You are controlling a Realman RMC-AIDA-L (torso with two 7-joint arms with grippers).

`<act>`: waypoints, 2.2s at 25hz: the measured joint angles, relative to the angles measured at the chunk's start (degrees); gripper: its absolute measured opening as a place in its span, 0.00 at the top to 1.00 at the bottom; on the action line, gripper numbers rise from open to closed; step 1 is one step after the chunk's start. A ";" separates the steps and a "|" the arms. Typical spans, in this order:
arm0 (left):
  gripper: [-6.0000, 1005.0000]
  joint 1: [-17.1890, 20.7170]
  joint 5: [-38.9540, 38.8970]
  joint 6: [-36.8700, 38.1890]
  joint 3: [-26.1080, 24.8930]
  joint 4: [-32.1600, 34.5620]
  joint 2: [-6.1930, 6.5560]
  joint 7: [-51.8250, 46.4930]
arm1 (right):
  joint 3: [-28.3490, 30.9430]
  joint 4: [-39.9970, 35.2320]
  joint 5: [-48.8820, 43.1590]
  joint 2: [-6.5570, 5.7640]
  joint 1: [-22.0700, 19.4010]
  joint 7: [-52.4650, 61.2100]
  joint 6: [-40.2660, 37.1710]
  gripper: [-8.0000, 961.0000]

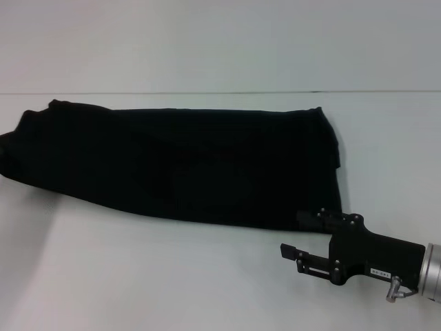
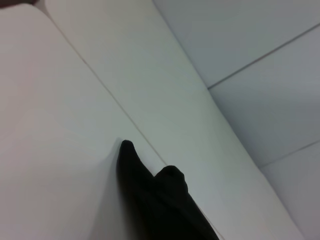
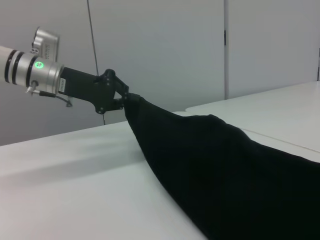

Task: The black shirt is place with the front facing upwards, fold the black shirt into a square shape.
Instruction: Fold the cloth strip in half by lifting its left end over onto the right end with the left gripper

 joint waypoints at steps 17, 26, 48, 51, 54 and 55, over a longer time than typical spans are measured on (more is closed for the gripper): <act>0.97 -12.40 -3.30 10.62 0.96 0.06 -2.80 -0.18 | 0.79 2.29 0.42 -0.08 -2.44 -4.05 0.99 0.24; 0.97 -23.06 -3.17 3.62 16.55 -0.20 -12.76 2.18 | 1.33 2.34 0.99 -0.18 -5.81 -4.63 -0.55 0.24; 0.97 -28.66 -14.55 -0.50 24.04 -22.19 -14.13 17.66 | 2.29 2.95 0.94 -0.17 -6.33 -4.64 0.39 0.24; 0.95 -28.24 -15.20 -0.28 24.05 -22.88 -14.13 17.69 | 3.13 2.84 0.96 -0.22 -6.53 -4.66 0.77 0.24; 0.94 -27.49 -16.05 1.28 24.07 -23.36 -14.13 18.19 | 3.90 2.69 0.98 -0.24 -6.65 -4.70 0.84 0.24; 0.93 -27.25 -16.26 2.08 24.08 -23.44 -14.12 18.31 | 4.06 2.67 0.99 -0.25 -6.70 -4.70 0.91 0.24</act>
